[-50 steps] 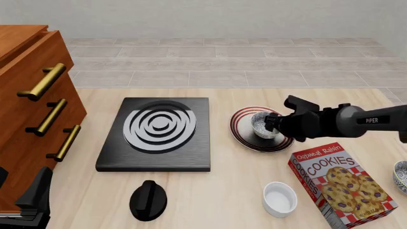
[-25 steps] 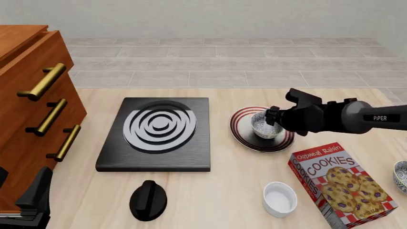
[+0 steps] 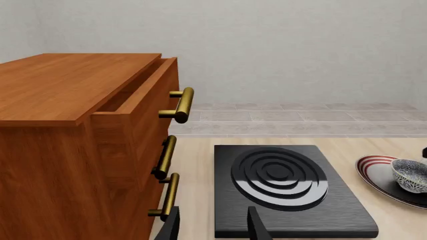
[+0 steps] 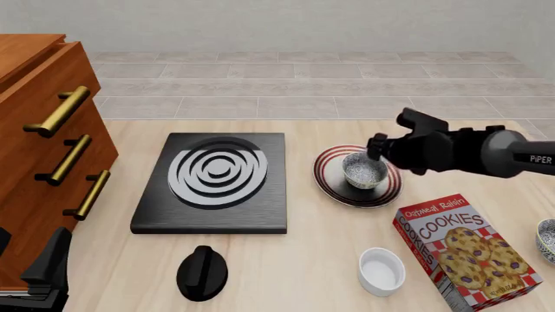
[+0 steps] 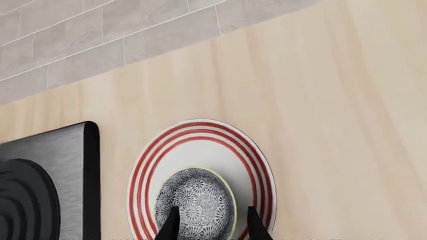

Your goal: Pick the akita bowl next to the ramekin and place it on the plate.

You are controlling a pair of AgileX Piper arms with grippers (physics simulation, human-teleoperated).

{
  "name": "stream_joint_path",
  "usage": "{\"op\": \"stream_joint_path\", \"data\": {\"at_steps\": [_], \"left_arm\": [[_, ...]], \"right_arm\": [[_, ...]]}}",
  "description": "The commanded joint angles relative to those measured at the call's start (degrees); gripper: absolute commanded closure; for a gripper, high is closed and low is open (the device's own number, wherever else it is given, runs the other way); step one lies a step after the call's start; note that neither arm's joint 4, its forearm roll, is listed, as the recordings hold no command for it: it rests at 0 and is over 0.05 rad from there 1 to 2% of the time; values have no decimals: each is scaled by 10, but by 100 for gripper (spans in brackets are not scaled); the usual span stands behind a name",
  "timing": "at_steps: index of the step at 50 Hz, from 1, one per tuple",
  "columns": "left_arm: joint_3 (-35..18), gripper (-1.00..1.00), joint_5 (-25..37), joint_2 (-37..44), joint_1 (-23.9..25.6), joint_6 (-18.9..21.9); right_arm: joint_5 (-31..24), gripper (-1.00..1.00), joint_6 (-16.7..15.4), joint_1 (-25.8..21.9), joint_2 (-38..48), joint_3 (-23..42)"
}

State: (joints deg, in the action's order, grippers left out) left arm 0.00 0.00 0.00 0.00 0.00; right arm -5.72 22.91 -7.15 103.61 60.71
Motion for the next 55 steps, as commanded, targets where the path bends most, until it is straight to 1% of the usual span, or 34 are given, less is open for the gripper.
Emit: {"op": "stream_joint_path", "data": {"at_steps": [1, 32, 45, 55], "left_arm": [[0, -100, 0, 0, 0, 0], [0, -100, 0, 0, 0, 0], [0, -100, 0, 0, 0, 0], [0, -100, 0, 0, 0, 0]], "right_arm": [[-5, -100, 1, 3, -28, -9], [-15, -100, 19, -2, -90, -32], [-38, -100, 25, -5, -141, -39], [-50, -100, 27, -1, -158, -36]]}}
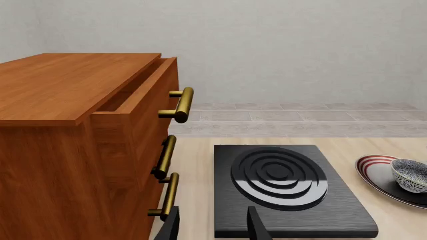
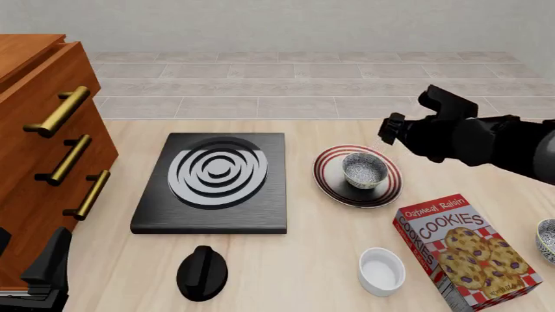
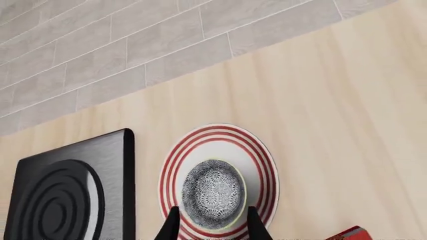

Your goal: Pick the akita bowl next to the ramekin and place it on the plate.

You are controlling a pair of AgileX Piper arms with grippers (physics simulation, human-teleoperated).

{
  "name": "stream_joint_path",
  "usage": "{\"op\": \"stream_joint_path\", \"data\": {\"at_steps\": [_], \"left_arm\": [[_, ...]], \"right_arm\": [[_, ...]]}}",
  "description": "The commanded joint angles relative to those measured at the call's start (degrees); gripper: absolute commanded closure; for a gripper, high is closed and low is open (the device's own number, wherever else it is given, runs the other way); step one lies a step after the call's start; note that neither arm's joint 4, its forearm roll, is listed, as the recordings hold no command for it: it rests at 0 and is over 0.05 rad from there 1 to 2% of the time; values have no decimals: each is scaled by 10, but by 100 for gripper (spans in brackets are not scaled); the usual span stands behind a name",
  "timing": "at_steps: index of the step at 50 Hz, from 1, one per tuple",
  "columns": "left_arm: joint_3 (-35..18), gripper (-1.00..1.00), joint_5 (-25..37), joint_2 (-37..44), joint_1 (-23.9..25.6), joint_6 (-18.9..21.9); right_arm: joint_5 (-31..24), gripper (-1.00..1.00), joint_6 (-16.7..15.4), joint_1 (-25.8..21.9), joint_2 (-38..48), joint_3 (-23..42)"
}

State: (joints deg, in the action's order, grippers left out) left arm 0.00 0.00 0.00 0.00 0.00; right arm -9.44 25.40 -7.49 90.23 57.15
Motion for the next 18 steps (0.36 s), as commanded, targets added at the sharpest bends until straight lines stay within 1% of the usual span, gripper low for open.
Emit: {"op": "stream_joint_path", "data": {"at_steps": [1, 18], "left_arm": [[0, -100, 0, 0, 0, 0], [0, -100, 0, 0, 0, 0]], "right_arm": [[-14, -100, 3, 3, -27, -1], [-31, -100, 16, 5, -71, -14]]}}
